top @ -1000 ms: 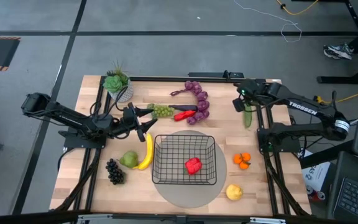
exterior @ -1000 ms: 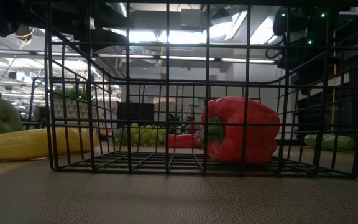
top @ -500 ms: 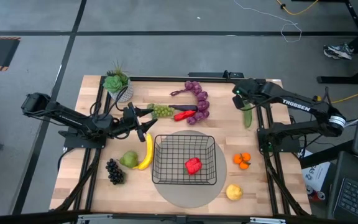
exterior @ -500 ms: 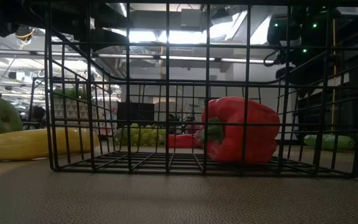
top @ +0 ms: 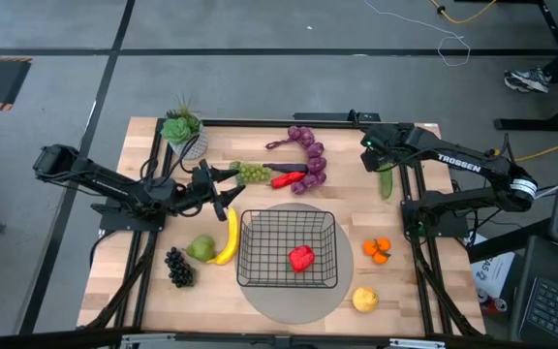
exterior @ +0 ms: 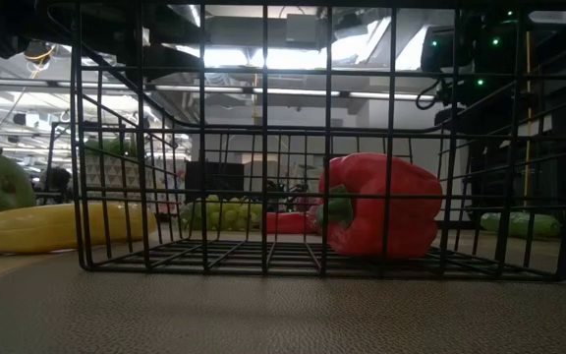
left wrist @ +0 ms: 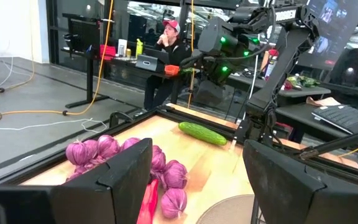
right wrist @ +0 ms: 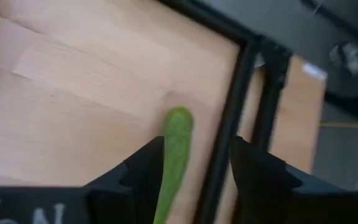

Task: Build produce basket
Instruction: Put the green cucumber into the wire basket

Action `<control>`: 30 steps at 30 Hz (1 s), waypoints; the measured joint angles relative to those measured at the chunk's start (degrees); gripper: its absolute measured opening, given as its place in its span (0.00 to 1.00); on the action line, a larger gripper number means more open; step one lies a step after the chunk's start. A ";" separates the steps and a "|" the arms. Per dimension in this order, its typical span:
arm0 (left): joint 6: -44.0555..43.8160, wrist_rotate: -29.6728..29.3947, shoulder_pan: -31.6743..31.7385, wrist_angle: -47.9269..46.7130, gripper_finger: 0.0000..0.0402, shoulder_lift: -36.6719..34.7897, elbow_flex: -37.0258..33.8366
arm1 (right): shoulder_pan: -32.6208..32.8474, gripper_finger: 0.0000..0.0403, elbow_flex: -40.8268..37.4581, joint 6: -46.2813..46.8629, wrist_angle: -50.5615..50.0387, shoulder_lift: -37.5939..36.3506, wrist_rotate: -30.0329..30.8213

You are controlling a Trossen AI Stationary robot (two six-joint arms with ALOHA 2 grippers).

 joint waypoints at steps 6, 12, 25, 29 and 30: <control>0.00 0.01 0.00 0.00 0.62 0.00 0.00 | -8.35 0.46 0.00 -0.55 -0.07 0.00 -9.41; 0.02 0.01 0.00 0.00 0.62 0.00 0.00 | -14.16 0.46 0.00 -7.27 0.09 0.00 -13.49; 0.05 0.00 -0.01 0.00 0.62 0.00 0.00 | -16.34 0.46 0.00 -11.09 2.85 1.79 -15.38; 0.04 0.00 -0.01 0.00 0.62 0.00 0.00 | -17.82 0.46 -0.02 -9.78 0.20 5.41 -17.48; 0.04 0.01 0.00 0.00 0.62 0.00 0.00 | -18.13 0.46 -0.02 -9.86 0.06 6.35 -18.09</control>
